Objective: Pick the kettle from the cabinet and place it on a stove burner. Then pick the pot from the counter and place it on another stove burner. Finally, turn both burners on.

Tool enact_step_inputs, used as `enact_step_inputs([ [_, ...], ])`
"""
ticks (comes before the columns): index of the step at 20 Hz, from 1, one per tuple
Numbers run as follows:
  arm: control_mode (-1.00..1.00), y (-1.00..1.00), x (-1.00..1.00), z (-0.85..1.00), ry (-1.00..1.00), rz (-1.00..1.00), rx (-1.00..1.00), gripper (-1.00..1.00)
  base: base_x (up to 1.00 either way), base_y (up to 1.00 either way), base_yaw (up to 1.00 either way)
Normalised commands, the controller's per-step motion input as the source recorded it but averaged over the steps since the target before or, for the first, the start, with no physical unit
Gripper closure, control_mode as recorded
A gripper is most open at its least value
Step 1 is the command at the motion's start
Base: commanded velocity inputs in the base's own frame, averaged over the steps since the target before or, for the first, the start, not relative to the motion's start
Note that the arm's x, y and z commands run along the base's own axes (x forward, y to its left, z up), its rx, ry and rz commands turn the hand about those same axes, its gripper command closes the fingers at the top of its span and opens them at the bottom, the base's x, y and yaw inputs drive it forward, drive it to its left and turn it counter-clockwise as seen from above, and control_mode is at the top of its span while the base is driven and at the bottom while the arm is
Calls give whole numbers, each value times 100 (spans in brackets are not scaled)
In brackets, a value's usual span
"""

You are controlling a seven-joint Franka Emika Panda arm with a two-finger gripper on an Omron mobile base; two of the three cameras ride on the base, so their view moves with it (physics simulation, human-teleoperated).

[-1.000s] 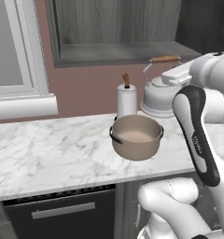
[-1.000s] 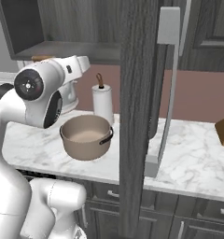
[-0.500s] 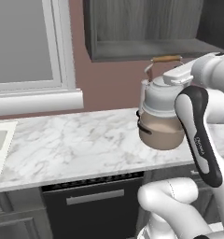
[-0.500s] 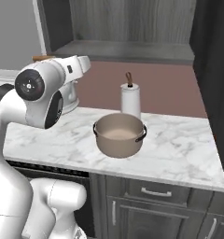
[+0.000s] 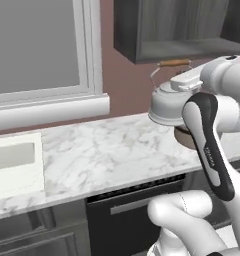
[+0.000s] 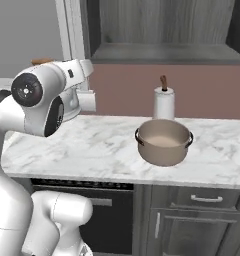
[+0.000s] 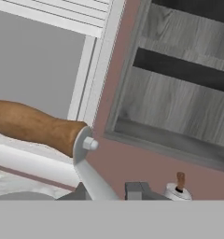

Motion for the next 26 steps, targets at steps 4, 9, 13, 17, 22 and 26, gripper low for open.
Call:
enact_step_inputs([
  [4,100,0,0,0,0,0,0,100,-34,70,-46],
  [9,100,0,0,0,0,0,0,100,-25,53,-53],
  [13,100,0,0,0,0,0,0,100,-35,45,-56],
  [17,100,0,0,0,0,0,0,100,-37,42,-56],
  [22,100,0,0,0,0,0,0,100,-40,39,-57],
  [26,100,0,0,0,0,0,0,100,-39,39,-57],
])
